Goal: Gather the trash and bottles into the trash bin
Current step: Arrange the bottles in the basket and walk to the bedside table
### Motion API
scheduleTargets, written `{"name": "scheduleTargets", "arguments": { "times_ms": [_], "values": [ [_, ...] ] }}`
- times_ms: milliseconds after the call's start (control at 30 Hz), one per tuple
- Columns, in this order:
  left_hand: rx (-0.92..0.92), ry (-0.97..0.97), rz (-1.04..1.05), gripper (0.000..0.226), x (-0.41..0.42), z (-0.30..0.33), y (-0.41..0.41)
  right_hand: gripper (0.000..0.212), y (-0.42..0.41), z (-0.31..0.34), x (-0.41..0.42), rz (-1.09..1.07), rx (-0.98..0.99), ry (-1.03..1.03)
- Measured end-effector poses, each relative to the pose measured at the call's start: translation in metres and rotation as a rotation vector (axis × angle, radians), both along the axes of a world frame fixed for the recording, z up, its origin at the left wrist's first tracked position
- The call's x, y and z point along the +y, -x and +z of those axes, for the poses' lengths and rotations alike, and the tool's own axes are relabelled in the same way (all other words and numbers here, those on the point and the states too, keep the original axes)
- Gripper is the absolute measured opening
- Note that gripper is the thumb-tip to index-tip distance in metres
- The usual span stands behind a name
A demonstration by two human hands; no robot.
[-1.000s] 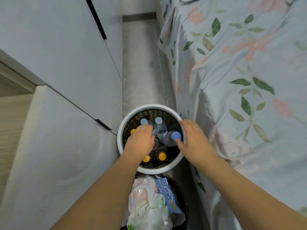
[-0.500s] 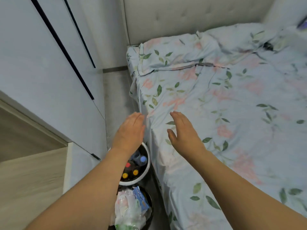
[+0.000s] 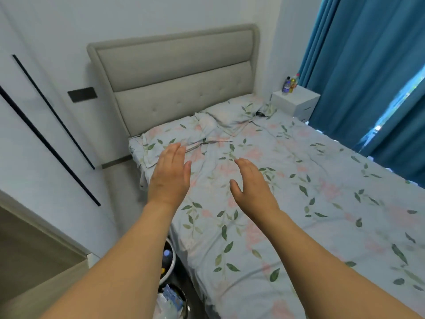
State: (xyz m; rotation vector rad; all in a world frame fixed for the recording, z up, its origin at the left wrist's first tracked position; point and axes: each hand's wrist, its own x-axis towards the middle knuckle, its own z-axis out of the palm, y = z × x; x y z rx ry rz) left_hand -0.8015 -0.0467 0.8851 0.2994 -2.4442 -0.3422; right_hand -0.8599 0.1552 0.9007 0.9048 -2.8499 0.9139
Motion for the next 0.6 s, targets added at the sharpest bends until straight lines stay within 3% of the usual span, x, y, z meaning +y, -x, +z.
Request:
{"name": "scheduleTargets", "arguments": {
  "times_ms": [600],
  "values": [
    [-0.03,0.066,-0.523,0.04,0.119,0.041,0.057,0.052,-0.046,0.036,0.115,-0.517,0.065,0.051]
  ]
}}
